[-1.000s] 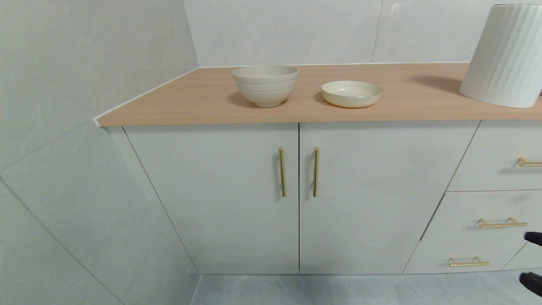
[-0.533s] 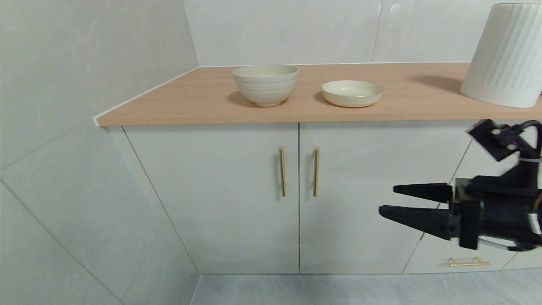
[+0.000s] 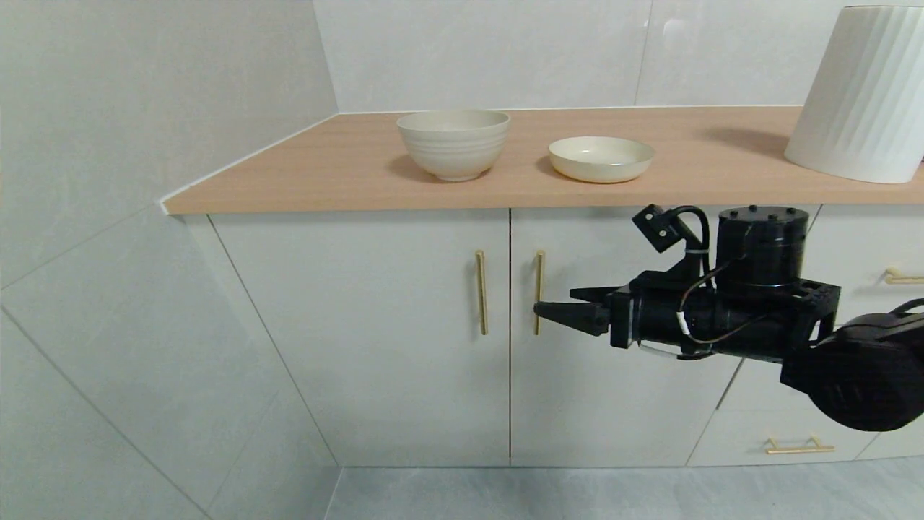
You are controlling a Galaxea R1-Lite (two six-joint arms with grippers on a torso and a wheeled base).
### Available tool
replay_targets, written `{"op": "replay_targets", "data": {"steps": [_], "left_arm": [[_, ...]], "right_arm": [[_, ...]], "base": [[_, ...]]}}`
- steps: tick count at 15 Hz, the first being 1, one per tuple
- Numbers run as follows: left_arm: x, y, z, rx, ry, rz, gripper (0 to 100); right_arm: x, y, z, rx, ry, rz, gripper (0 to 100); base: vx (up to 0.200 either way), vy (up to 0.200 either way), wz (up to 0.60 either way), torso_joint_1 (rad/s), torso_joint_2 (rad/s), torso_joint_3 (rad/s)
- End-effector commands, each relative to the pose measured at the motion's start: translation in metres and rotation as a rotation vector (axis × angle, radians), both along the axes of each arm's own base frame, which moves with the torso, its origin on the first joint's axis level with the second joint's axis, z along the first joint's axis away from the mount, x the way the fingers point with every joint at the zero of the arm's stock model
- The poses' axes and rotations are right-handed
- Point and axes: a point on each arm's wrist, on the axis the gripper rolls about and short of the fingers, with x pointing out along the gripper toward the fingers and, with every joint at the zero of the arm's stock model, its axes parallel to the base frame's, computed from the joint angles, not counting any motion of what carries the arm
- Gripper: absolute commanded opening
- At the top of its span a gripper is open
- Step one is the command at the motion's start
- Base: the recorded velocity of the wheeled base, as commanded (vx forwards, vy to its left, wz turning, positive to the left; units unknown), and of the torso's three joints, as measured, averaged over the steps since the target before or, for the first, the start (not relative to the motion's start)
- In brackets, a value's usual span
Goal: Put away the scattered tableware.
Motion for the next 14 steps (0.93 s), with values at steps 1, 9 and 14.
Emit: {"op": "replay_targets", "data": {"steps": [1, 9, 14], "left_arm": [[0.000, 0.000, 0.000, 0.000, 0.000, 0.000, 100], [0.000, 0.000, 0.000, 0.000, 0.000, 0.000, 100], [0.000, 0.000, 0.000, 0.000, 0.000, 0.000, 100]], "right_arm": [[0.018, 0.011, -0.029, -0.004, 0.053, -0.002, 100], [0.034, 0.024, -0.042, 0.027, 0.043, -0.086, 100], [0.055, 0.036, -0.055, 0.080, -0.014, -0.186, 100]], "base": [[0.000, 0.000, 0.00, 0.000, 0.00, 0.000], [0.000, 0.000, 0.00, 0.000, 0.00, 0.000], [0.000, 0.000, 0.00, 0.000, 0.00, 0.000]]}}
